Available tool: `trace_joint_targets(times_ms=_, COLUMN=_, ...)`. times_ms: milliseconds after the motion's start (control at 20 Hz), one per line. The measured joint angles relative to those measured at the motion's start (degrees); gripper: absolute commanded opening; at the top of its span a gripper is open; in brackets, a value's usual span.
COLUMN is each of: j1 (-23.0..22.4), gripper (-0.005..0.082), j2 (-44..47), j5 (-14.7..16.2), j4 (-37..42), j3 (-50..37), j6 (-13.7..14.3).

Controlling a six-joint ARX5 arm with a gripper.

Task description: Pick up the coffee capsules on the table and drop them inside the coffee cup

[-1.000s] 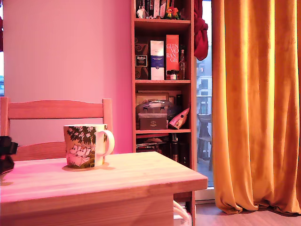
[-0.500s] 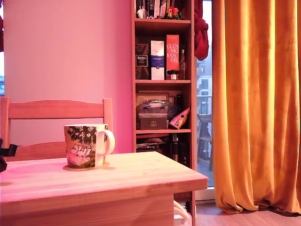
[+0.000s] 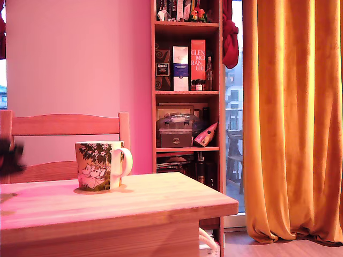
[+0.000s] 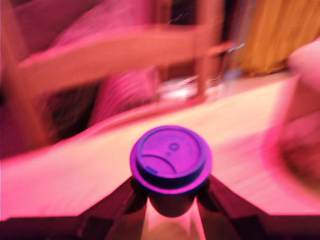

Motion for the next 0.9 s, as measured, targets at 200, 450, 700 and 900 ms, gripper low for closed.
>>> trace_joint_targets(times_ms=200, j1=0.0, gripper=0.0122, j2=-11.58, j5=3.56, j4=-10.08, j3=0.13, j6=-0.02)
trace_joint_targets(times_ms=450, j1=0.0, gripper=0.0122, j2=-23.91, j5=5.14, j4=-19.02, j3=0.11, j6=-0.02)
trace_joint_targets(times_ms=700, j1=-0.35, gripper=0.0122, j2=-27.8, j5=11.45, j4=-22.88, j3=0.44, j6=-0.26)
trace_joint_targets(times_ms=900, j1=-5.11, gripper=0.0122, j2=-27.76, j5=13.05, j4=-28.13, j3=4.87, j6=-0.28)
